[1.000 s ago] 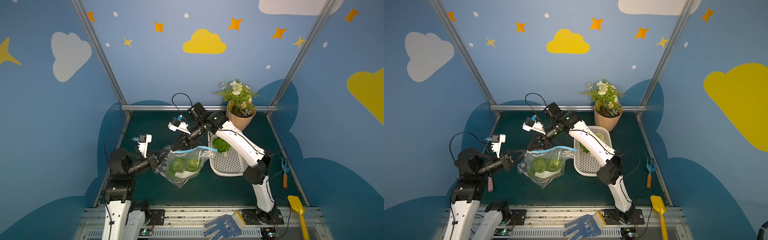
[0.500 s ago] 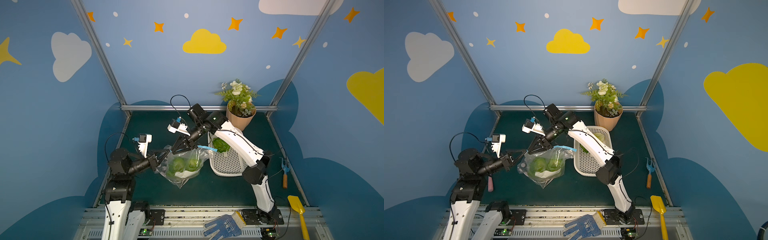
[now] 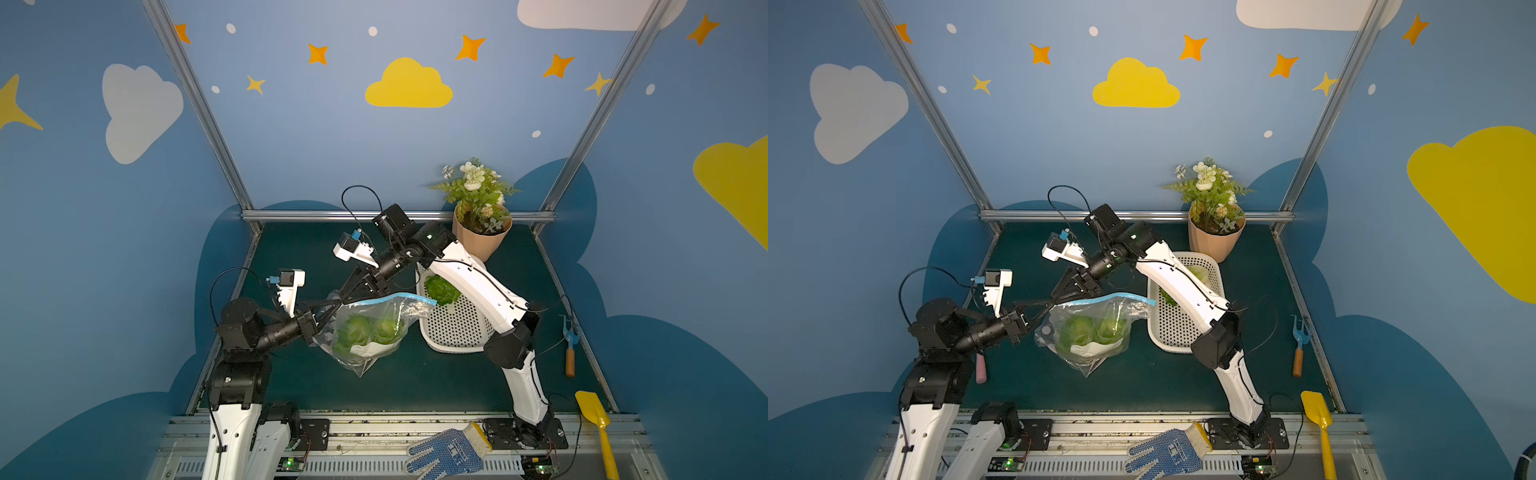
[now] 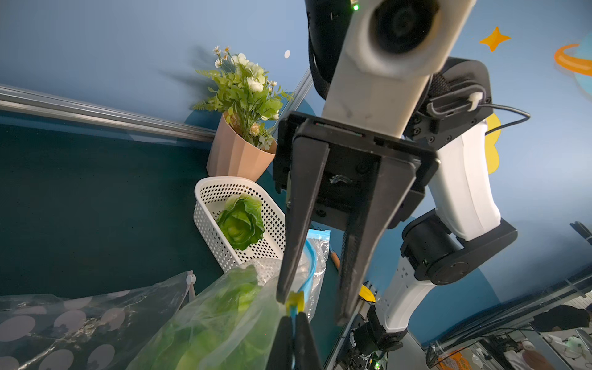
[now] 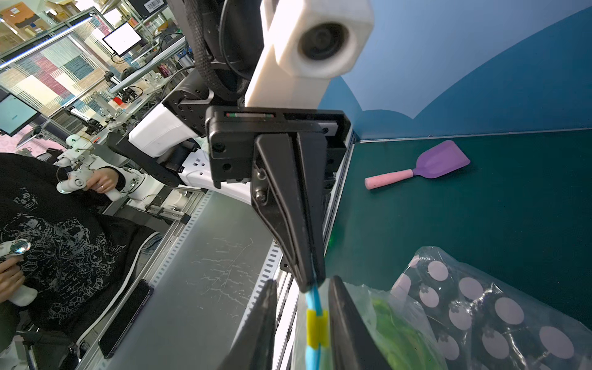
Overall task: Open the zip-top bag and take out the chinese cabbages
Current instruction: Unzip the zipper on the zipper food storage bag.
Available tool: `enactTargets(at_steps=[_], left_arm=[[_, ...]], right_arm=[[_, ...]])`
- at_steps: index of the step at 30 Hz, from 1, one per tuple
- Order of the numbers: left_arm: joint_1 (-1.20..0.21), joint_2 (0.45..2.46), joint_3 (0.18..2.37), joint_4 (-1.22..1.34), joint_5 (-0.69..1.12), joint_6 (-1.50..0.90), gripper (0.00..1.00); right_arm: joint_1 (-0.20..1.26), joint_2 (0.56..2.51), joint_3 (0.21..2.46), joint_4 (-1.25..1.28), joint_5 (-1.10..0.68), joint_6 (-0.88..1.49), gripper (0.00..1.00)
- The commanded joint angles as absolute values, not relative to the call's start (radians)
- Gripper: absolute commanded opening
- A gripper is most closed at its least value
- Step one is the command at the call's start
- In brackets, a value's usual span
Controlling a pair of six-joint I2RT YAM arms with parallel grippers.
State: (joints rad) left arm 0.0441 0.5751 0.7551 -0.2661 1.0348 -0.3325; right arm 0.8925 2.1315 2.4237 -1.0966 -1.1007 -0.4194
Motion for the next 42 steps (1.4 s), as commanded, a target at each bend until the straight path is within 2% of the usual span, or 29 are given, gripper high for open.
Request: enactTargets(at_steps=[1,18,32,42], left_arm=[[0.042,0.561,0.744,-0.241,1.045,-0.327,0.04],[0.039,0.552,0.742,-0.253,1.028,-0.315,0.04],[0.040,0.549,0.738,-0.255,1.011,-0.312,0.04],[0.040,0.550,0.738,-0.243,1.010,-0.318,0.04]], right_arm=[[0.884,2.151,2.442,-1.108,-1.095,-0.410,0.28],[0.885,2.143,2.423,-1.175,-1.094,-0.439,0.18],[0.890,2.148,2.423,-1.180,-1.107,-0.436,0.15],[0.893,2.157,2.423,-1.177,-1.114,-0.427,0.22]])
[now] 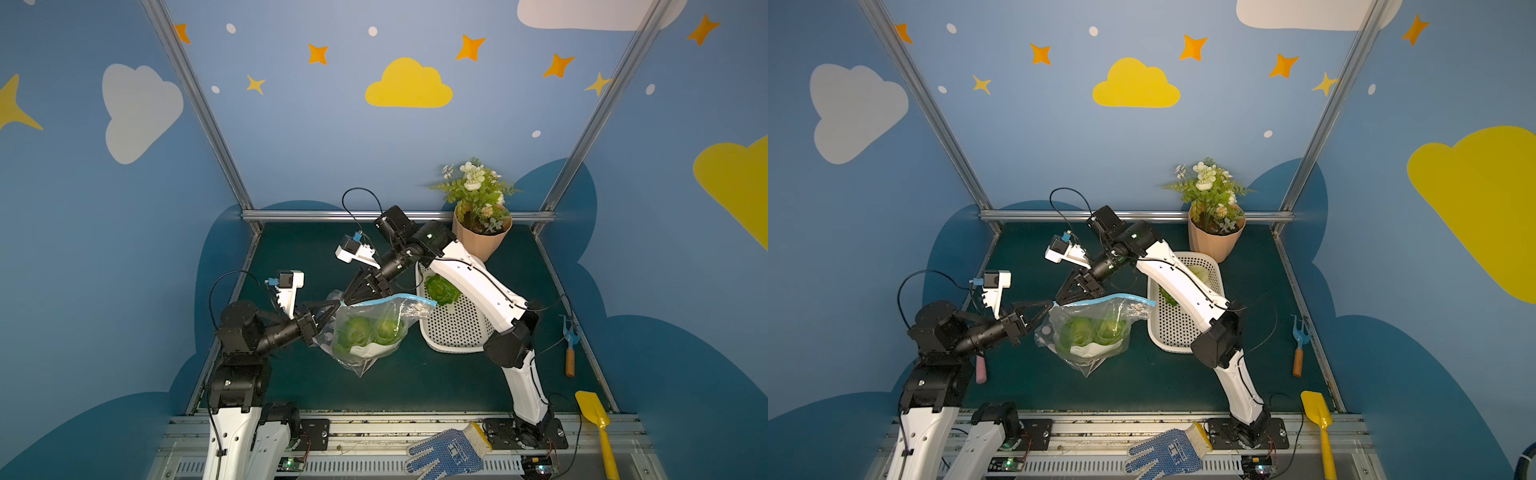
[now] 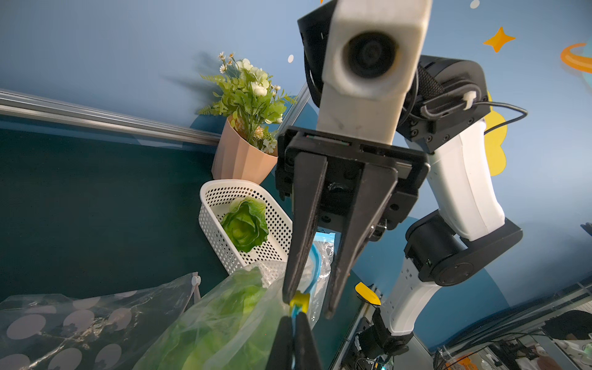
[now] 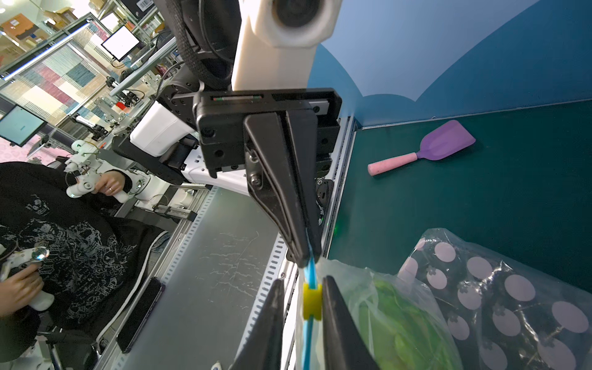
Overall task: Open the zip-top bag and take out the chinese cabbages
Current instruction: Unzip the zipper on the zipper food storage bag.
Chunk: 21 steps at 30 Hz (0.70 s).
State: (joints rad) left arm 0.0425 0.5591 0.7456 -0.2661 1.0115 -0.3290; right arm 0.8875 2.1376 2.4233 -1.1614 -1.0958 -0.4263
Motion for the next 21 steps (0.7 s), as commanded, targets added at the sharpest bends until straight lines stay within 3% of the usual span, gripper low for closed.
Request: enactTargets(at_steps=[1,6,11,14,21], left_arm=[[0.039,0.550,0.739,-0.244,1.010,-0.318,0.04],[0.040,0.549,0.739,-0.242,1.011,-0.321,0.04],[0.039,0.549,0.738,-0.242,1.005,-0.320,0.04],[0.039,0.545,0.735,-0.234,0.993,-0.326,0.04],[0.039,0.529,0.724,-0.227,0.960,-0.330,0.04]], right_arm=[[0.894,2.158,2.424,-1.178,-1.113,-0.426,0.22],[0.893,2.160,2.423,-1.176,-1.112,-0.424,0.22],[0.894,2.157,2.423,-1.178,-1.117,-0.422,0.12],[0.896,2.157,2.423,-1.184,-1.123,-0.429,0.00],[0.892,2.149,2.418,-1.198,-1.095,-0.444,0.00]])
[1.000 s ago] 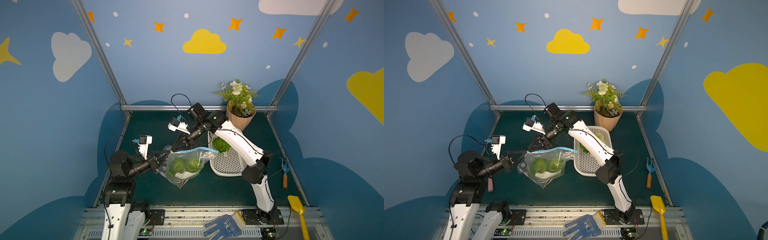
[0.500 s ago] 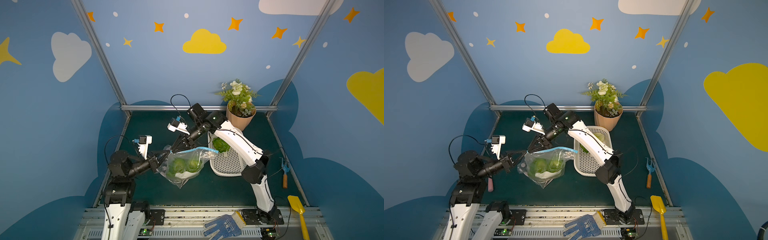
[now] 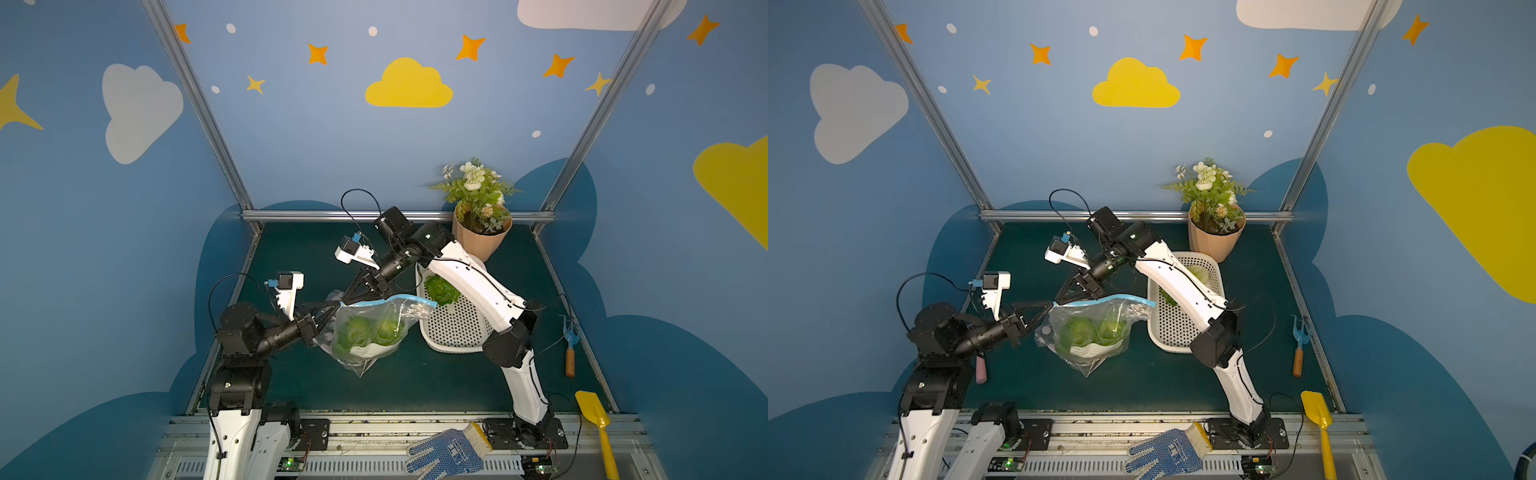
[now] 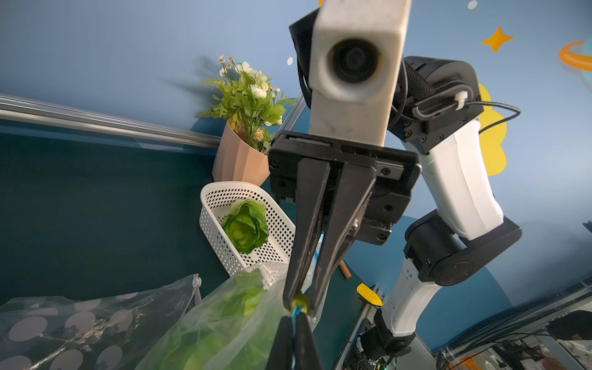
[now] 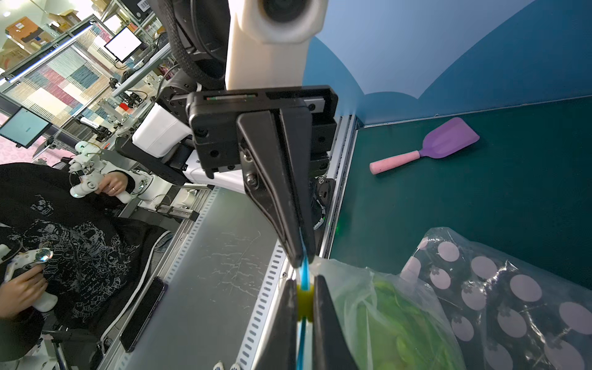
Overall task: Open the zip-top bag and take out the chinese cabbages
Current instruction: Unzip the zipper on the zipper food storage bag.
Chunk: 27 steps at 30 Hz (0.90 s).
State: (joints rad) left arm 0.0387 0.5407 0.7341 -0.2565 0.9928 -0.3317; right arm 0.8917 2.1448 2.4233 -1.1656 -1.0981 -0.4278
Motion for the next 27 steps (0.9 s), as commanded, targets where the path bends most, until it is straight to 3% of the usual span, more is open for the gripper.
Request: enactTargets(at_steps=[1,27], left_arm=[[0.038,0.524,0.720,-0.226,0.946,-0.332,0.04],[0.041,0.494,0.713,-0.261,0.890,-0.327,0.04]], right_arm=[[0.889,2.146,2.415,-1.198,-1.092,-0.445,0.00],[0.800,2.015,2.213,-1.132,-1.013,-0.436,0.00]])
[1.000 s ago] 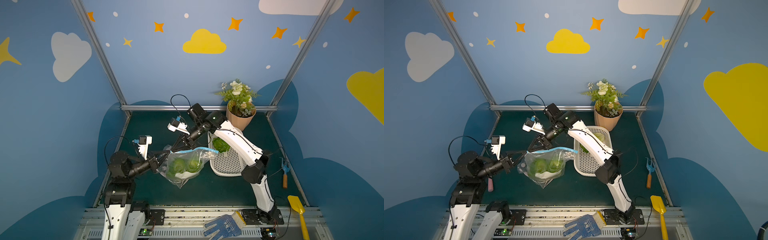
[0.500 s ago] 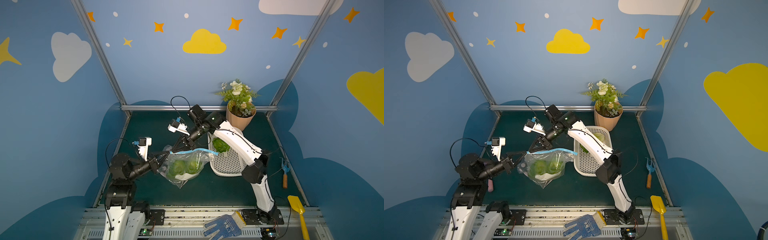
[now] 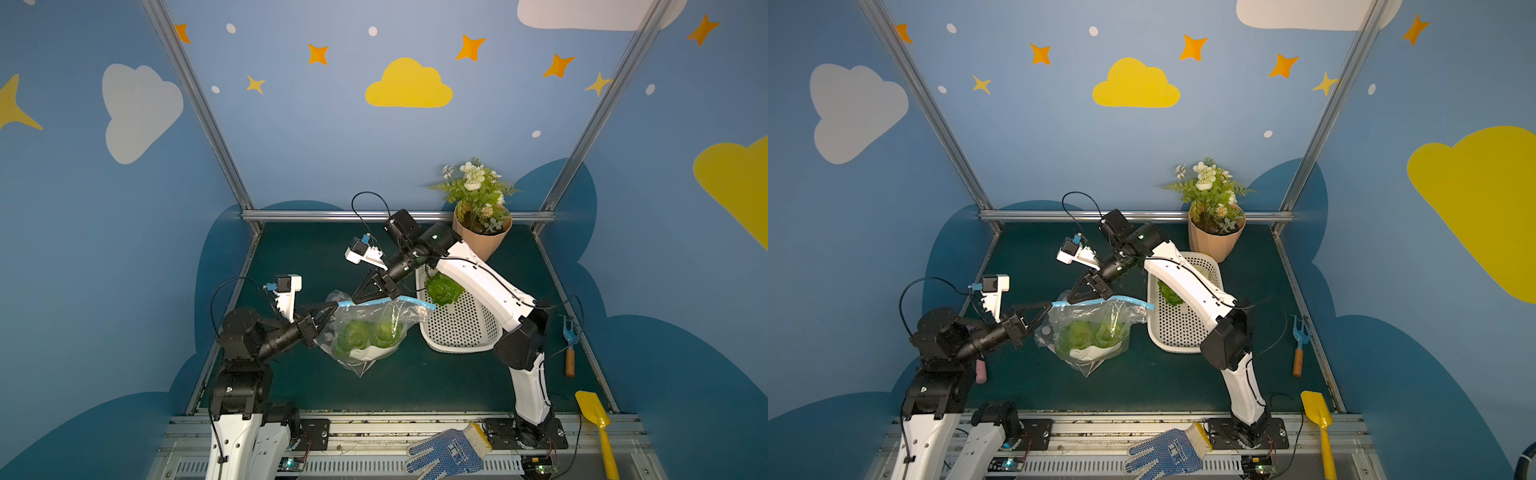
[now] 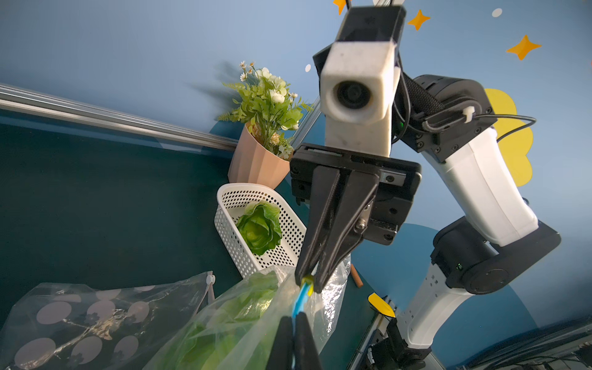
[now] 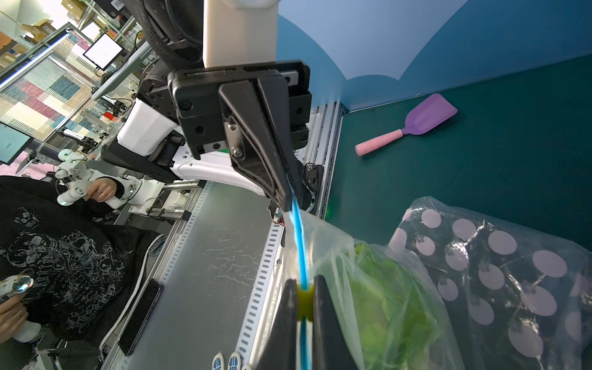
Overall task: Open the zip-top bag and take out the chinese cabbages
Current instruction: Unzip the zipper on the zipper food storage bag.
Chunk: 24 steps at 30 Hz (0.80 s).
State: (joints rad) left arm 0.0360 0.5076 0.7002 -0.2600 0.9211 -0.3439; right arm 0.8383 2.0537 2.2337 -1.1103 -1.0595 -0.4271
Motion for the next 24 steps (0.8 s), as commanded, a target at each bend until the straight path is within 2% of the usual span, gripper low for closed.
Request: enactTargets(at_steps=[1,17,24], left_arm=[[0.041,0.495,0.713,-0.263,0.890,-0.324,0.04],[0.049,0.501,0.721,-0.293,0.870,-0.299,0.04],[0.047,0.542,0.720,-0.185,0.928,-0.379,0.04]], right_arm=[[0.795,2.009,2.206,-1.130,-1.005,-0.437,0.00],[0.707,1.912,2.063,-1.107,-0.942,-0.448,0.00],[0.731,1.906,2.045,-1.082,-0.985,-0.435,0.00]])
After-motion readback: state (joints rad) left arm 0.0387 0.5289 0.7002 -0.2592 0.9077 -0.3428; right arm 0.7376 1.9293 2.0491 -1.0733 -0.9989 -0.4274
